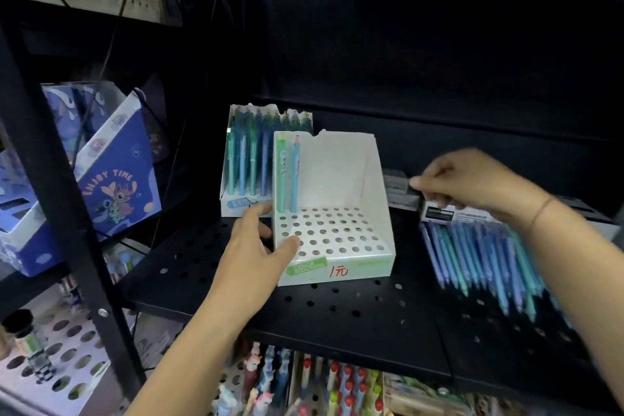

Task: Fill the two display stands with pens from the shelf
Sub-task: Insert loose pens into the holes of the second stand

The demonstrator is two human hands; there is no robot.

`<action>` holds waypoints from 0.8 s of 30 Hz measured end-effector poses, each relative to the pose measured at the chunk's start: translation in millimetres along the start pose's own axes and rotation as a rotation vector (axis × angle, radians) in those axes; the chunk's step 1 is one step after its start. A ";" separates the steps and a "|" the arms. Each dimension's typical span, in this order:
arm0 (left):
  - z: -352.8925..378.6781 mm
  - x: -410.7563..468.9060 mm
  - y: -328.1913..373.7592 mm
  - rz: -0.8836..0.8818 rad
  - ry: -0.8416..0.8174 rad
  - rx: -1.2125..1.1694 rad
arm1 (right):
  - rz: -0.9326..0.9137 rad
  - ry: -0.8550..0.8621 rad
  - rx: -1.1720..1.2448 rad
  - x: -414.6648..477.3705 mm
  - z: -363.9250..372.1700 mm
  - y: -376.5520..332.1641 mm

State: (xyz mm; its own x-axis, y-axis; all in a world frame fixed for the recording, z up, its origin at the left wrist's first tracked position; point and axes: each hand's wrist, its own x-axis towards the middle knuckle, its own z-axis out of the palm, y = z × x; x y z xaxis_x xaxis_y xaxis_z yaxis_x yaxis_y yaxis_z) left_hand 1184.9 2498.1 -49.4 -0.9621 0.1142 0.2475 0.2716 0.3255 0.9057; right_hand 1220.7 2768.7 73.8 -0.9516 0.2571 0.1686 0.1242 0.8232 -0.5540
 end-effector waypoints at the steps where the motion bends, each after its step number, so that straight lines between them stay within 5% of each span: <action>1: 0.2 0.4 -0.7 0.001 0.001 -0.003 | 0.070 -0.052 -0.148 -1.0 -1.8 12.5; 4: 1.1 1.8 -1.7 0.006 0.002 -0.006 | 0.224 -0.184 -0.506 0.6 6.7 39.4; 7: 2.2 1.8 -1.9 0.007 0.004 0.000 | 0.233 -0.118 -0.639 -0.2 22.9 42.6; 24: 1.8 0.1 0.6 0.003 0.008 -0.015 | 0.279 -0.448 -0.389 11.1 40.1 29.6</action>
State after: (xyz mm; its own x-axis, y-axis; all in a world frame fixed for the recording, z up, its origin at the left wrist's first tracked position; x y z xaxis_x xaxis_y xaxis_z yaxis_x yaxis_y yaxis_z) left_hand 1184.9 2500.0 -49.5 -0.9616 0.1078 0.2525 0.2739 0.3111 0.9101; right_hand 1202.5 2775.7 26.5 -0.8832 0.3210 -0.3418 0.3963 0.9006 -0.1783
